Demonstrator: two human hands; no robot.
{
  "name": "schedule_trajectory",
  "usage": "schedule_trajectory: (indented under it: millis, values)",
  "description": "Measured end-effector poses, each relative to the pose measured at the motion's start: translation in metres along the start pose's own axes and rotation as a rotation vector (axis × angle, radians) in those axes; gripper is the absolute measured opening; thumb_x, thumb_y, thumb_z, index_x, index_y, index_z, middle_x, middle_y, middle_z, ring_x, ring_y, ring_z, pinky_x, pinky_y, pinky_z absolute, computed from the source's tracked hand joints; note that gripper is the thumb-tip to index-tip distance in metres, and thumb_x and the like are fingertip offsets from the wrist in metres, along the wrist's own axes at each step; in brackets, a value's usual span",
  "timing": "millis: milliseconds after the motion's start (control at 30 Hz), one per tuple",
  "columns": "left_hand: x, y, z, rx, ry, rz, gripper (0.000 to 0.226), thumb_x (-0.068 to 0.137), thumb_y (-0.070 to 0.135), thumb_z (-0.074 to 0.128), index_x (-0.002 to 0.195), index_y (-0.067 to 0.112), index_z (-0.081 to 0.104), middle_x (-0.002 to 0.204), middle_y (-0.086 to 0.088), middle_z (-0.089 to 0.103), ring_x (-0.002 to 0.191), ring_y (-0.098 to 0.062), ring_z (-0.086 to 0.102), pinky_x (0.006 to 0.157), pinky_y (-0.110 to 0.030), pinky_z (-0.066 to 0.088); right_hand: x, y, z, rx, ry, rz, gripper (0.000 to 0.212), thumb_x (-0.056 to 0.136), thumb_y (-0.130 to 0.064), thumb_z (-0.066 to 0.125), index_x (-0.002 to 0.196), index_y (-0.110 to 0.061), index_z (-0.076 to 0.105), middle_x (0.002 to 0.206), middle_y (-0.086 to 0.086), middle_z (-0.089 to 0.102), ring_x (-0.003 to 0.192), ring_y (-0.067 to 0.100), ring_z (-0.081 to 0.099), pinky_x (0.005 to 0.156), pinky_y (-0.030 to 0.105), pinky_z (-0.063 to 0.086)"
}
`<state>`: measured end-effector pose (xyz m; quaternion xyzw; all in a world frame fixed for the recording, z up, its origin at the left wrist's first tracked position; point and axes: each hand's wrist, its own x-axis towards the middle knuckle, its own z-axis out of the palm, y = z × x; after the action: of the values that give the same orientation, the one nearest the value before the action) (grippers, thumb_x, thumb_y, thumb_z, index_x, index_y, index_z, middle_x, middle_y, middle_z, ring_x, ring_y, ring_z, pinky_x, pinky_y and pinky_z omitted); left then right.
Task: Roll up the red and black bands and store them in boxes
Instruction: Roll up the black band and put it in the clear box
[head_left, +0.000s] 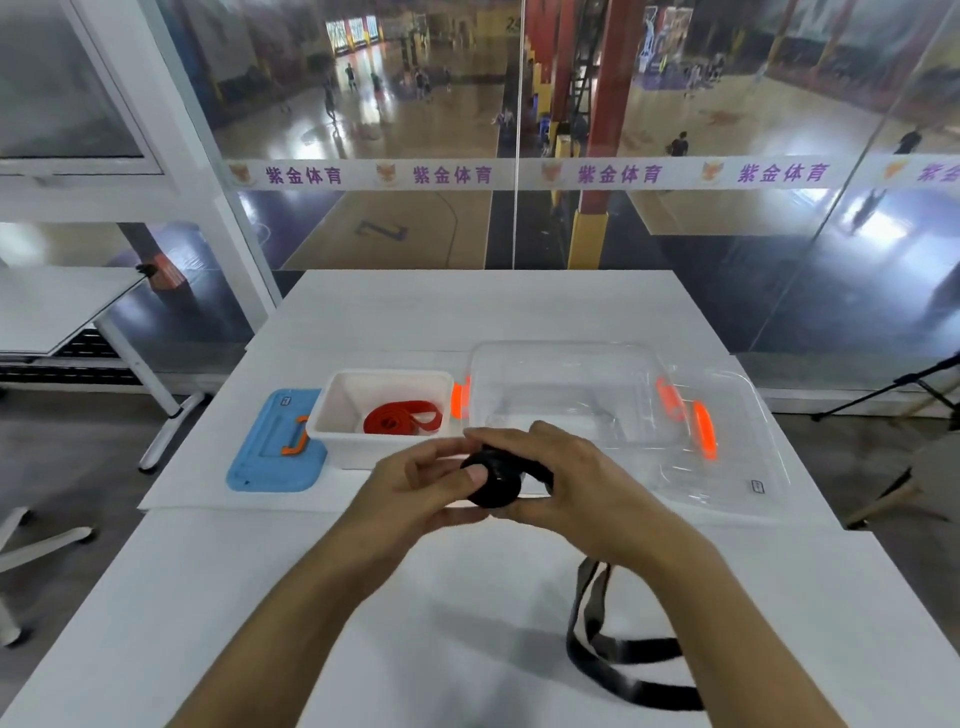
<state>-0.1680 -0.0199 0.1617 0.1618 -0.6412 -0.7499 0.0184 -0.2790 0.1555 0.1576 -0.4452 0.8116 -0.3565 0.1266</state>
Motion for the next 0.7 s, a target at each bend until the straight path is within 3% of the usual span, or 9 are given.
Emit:
schedule_trajectory:
  millis: [100, 200, 267, 367, 467, 567, 700]
  values:
    - [0.000, 0.017, -0.005, 0.174, -0.078, 0.069, 0.037, 0.086, 0.008, 0.072, 0.123, 0.011, 0.070, 0.112, -0.009, 0.079, 0.105, -0.022, 0.075, 0.087, -0.029, 0.060, 0.001, -0.010, -0.013, -0.048, -0.084, -0.018, 0.071, 0.092, -0.034, 0.076, 0.145, -0.064, 0.040, 0.091, -0.017, 0.047, 0.088, -0.002, 0.050, 0.078, 0.013, 0.038]
    - [-0.001, 0.023, -0.001, 0.188, -0.016, 0.136, 0.030, 0.087, -0.002, 0.071, 0.114, 0.010, 0.073, 0.104, -0.007, 0.081, 0.096, -0.017, 0.078, 0.077, -0.020, 0.059, 0.002, -0.017, -0.019, -0.067, -0.055, -0.017, 0.074, 0.091, -0.032, 0.077, 0.146, -0.064, 0.039, 0.094, -0.017, 0.049, 0.090, 0.000, 0.050, 0.078, 0.016, 0.040]
    - [-0.002, 0.022, 0.004, 0.135, 0.045, 0.187, 0.029, 0.085, -0.003, 0.072, 0.109, 0.011, 0.074, 0.101, -0.008, 0.081, 0.093, -0.018, 0.078, 0.074, -0.021, 0.060, 0.002, -0.020, -0.021, -0.062, 0.004, -0.016, 0.075, 0.090, -0.034, 0.076, 0.146, -0.063, 0.037, 0.103, -0.017, 0.057, 0.094, 0.003, 0.054, 0.081, 0.020, 0.045]
    - [-0.002, 0.015, 0.015, 0.044, 0.100, 0.240, 0.033, 0.077, 0.012, 0.075, 0.110, 0.014, 0.074, 0.103, -0.006, 0.081, 0.098, -0.020, 0.077, 0.080, -0.026, 0.061, -0.002, -0.022, -0.019, 0.002, 0.084, -0.010, 0.074, 0.087, -0.040, 0.076, 0.147, -0.058, 0.037, 0.113, -0.018, 0.064, 0.089, 0.003, 0.056, 0.081, 0.021, 0.048]
    - [-0.001, 0.011, 0.027, -0.053, 0.169, 0.268, 0.036, 0.074, 0.019, 0.075, 0.110, 0.015, 0.074, 0.101, -0.005, 0.081, 0.097, -0.021, 0.077, 0.080, -0.027, 0.061, -0.010, -0.026, -0.010, 0.028, 0.150, 0.015, 0.085, 0.082, -0.048, 0.077, 0.149, -0.062, 0.026, 0.102, -0.028, 0.063, 0.078, 0.007, 0.053, 0.076, 0.025, 0.051]
    - [0.000, 0.008, 0.038, -0.124, 0.250, 0.264, 0.039, 0.075, 0.025, 0.076, 0.113, 0.014, 0.073, 0.101, -0.009, 0.081, 0.098, -0.027, 0.077, 0.086, -0.035, 0.060, -0.013, -0.029, 0.005, 0.028, 0.272, 0.050, 0.090, 0.084, -0.052, 0.075, 0.152, -0.063, 0.017, 0.090, -0.039, 0.052, 0.083, 0.006, 0.055, 0.074, 0.019, 0.048]
    - [0.000, 0.005, 0.047, -0.194, 0.266, 0.233, 0.043, 0.080, 0.028, 0.073, 0.119, 0.010, 0.067, 0.102, -0.013, 0.080, 0.098, -0.029, 0.077, 0.090, -0.036, 0.060, -0.010, -0.033, 0.030, 0.084, 0.505, 0.068, 0.073, 0.086, -0.050, 0.068, 0.147, -0.059, 0.029, 0.108, -0.020, 0.056, 0.094, 0.004, 0.057, 0.078, 0.025, 0.054]
